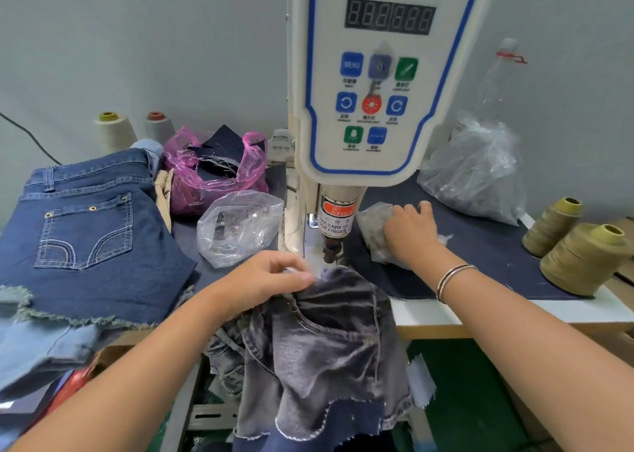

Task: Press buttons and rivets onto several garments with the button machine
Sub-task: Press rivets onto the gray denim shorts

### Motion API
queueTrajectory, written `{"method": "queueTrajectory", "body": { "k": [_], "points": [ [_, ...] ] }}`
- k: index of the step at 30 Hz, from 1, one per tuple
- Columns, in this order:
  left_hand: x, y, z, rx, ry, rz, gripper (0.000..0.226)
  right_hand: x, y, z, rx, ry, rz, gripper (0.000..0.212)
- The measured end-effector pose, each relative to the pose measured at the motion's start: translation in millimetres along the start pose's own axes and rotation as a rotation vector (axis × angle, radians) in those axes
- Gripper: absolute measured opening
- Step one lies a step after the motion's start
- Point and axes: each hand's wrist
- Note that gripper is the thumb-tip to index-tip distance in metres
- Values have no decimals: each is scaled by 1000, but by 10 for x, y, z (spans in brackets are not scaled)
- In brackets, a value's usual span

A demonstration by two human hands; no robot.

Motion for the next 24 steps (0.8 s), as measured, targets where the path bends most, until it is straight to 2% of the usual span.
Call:
{"method": "queueTrajectory", "body": {
  "k": [3, 8, 14, 18, 24],
  "points": [
    [118, 51, 50, 18, 103, -115, 17, -16, -8, -8, 7, -12, -10, 23],
    [-224, -85, -55, -27, 220, 142, 33, -81, -19, 52, -47, -57, -107, 30],
    [-226, -195, -372, -55, 318, 348, 42, -72, -26, -9, -50, -102, -62, 30],
    [-231, -169, -407, -55, 291, 370, 43, -86, -38, 32, -57, -93, -93, 34],
    [-255, -150, -439, -49, 242, 378, 44, 24, -99, 158, -51, 158, -45, 21]
  ]
}}
Point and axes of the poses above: each hand's wrist, its own y-axis towards the middle knuckle, its own x-axis out of the palm, z = x × y, and after that the axes turned 11 degrees about -z, right-handed
